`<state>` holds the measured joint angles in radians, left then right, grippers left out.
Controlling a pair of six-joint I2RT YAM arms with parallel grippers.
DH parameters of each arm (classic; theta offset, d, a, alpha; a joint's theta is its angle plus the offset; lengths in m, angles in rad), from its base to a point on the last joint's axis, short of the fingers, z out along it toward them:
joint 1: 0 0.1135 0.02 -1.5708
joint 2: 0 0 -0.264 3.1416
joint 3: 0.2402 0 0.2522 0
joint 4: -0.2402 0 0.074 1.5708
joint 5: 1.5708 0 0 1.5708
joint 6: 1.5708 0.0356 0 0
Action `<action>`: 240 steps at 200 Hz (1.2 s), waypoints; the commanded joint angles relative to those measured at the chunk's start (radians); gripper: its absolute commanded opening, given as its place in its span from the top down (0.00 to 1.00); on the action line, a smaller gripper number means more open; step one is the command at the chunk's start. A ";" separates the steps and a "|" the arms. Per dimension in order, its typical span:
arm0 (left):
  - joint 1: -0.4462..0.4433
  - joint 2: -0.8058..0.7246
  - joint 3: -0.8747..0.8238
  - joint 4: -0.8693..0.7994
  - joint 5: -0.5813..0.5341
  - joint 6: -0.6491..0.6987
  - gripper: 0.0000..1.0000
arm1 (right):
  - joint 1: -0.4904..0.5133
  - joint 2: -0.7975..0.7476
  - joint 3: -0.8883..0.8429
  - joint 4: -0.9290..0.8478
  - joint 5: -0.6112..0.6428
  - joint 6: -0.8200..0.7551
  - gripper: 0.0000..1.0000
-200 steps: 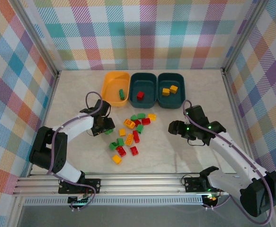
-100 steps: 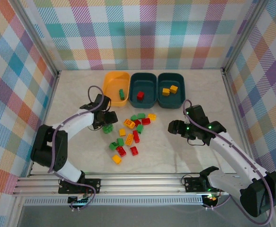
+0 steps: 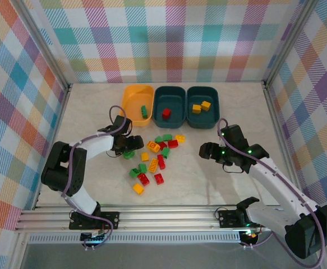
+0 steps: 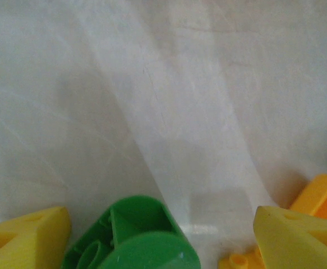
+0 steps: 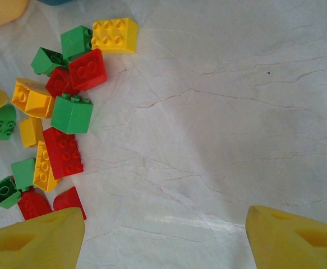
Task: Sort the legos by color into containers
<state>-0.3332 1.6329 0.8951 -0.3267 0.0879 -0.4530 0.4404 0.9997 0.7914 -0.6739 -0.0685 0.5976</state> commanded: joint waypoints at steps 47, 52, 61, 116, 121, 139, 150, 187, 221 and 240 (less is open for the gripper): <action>-0.033 -0.096 -0.049 -0.049 0.033 -0.071 0.20 | 0.008 0.046 0.026 0.038 -0.028 0.005 0.25; -0.036 -0.086 -0.037 -0.065 0.017 -0.067 0.20 | 0.008 0.047 0.028 0.040 -0.030 0.007 0.25; -0.039 -0.065 -0.021 -0.083 0.000 -0.057 0.21 | 0.008 0.042 0.027 0.040 -0.030 0.008 0.25; -0.069 0.029 0.082 -0.223 -0.168 -0.015 0.28 | 0.008 0.034 0.028 0.026 -0.018 0.000 0.26; -0.069 0.035 0.085 -0.224 -0.171 -0.011 0.29 | 0.007 0.036 0.029 0.027 -0.019 -0.002 0.26; -0.071 0.053 0.092 -0.221 -0.174 0.000 0.33 | 0.008 0.047 0.035 0.033 -0.023 -0.004 0.26; -0.073 0.063 0.094 -0.215 -0.171 0.010 0.36 | 0.008 0.054 0.038 0.037 -0.025 -0.006 0.26; -0.075 0.079 0.086 -0.195 -0.156 0.019 0.51 | 0.008 0.068 0.052 0.041 -0.029 -0.014 0.26; -0.075 0.076 0.109 -0.206 -0.146 0.012 0.66 | 0.008 0.074 0.056 0.043 -0.025 -0.019 0.27; -0.075 0.067 0.148 -0.223 -0.128 0.005 0.72 | 0.008 0.074 0.051 0.046 -0.023 -0.021 0.27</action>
<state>-0.3981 1.6951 0.9840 -0.5106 -0.0612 -0.4442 0.4404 1.0702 0.8139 -0.6437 -0.0807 0.5903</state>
